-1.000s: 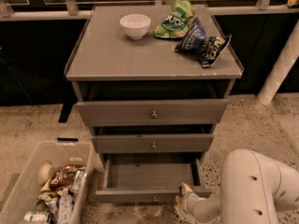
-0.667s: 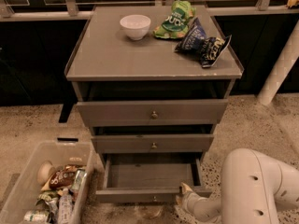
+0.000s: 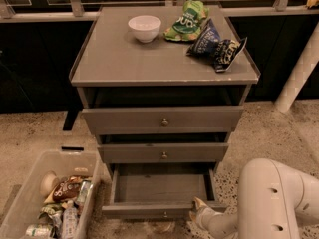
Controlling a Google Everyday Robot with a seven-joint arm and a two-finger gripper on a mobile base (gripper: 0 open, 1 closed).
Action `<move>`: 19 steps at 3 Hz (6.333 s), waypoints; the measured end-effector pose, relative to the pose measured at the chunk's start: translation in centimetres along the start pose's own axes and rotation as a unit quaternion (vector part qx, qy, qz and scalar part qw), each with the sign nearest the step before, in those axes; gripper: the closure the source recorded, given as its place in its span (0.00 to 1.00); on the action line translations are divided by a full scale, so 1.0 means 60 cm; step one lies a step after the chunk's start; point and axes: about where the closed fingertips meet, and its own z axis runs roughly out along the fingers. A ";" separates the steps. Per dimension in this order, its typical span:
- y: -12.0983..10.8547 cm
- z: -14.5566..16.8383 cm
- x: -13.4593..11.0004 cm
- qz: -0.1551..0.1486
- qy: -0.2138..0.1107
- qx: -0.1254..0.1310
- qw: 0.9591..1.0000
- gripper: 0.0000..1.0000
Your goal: Open bottom drawer
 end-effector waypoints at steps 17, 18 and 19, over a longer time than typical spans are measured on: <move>0.101 -0.071 0.070 -0.024 0.010 -0.022 0.999 0.13; 0.101 -0.071 0.070 -0.024 0.010 -0.022 0.999 0.00; 0.101 -0.071 0.070 -0.024 0.010 -0.022 0.999 0.00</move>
Offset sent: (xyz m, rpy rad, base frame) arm -0.3564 -0.0435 -0.1961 0.0202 0.3036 0.1387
